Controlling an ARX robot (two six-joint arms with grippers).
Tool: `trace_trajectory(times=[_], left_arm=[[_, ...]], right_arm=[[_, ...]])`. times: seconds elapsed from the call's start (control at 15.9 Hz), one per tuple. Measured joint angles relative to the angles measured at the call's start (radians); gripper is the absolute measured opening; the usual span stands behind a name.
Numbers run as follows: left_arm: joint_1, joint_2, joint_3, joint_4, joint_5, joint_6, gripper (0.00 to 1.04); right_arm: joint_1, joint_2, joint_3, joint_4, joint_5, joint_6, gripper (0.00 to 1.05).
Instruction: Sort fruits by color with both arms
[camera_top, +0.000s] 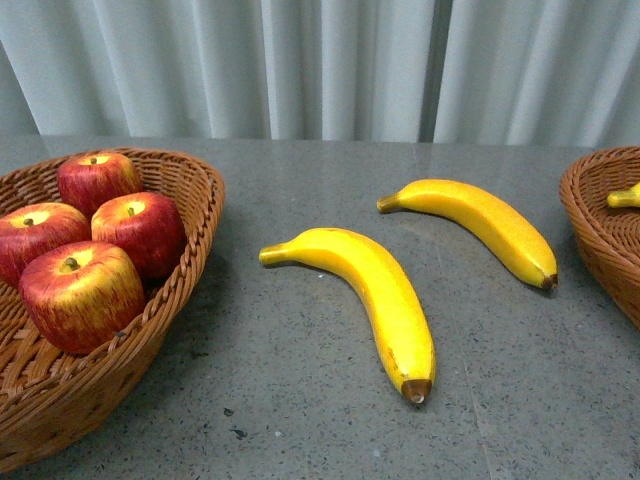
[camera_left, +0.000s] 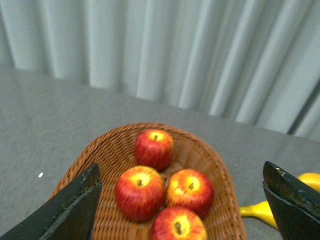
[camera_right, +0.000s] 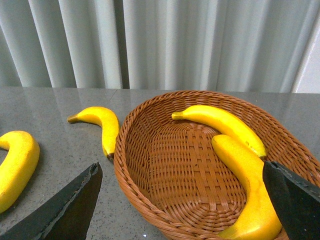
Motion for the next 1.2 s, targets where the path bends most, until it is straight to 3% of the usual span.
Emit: trace_trajectory(times=[0.19,0.44,0.57,0.63,0.69,0.76,1.13,1.2], left_arm=[[0.223,-0.253,-0.142,-0.108,0.352,0.128,0.6],[0.336,-0.356,-0.222,-0.112,0.5,0.151,0.16],[0.377,-0.398,-0.253,-0.122,0.535,0.153,0.02],[0.399,-0.423,-0.265,-0.127,0.561,0.152,0.01],[0.47,-0.446,-0.277,-0.138,0.644,0.154,0.01],[0.522,-0.461,-0.29,-0.145,0.663,0.154,0.01],[0.513,-0.541,-0.326,-0.187,0.68,0.154,0.01],[0.513,-0.612,-0.326,-0.291,0.678,0.154,0.01]], right_arm=[[0.0,0.0,0.0,0.0,0.0,0.0,0.98],[0.0,0.0,0.0,0.0,0.0,0.0,0.98],[0.0,0.0,0.0,0.0,0.0,0.0,0.98],[0.0,0.0,0.0,0.0,0.0,0.0,0.98],[0.0,0.0,0.0,0.0,0.0,0.0,0.98],[0.0,0.0,0.0,0.0,0.0,0.0,0.98],[0.0,0.0,0.0,0.0,0.0,0.0,0.98],[0.0,0.0,0.0,0.0,0.0,0.0,0.98]])
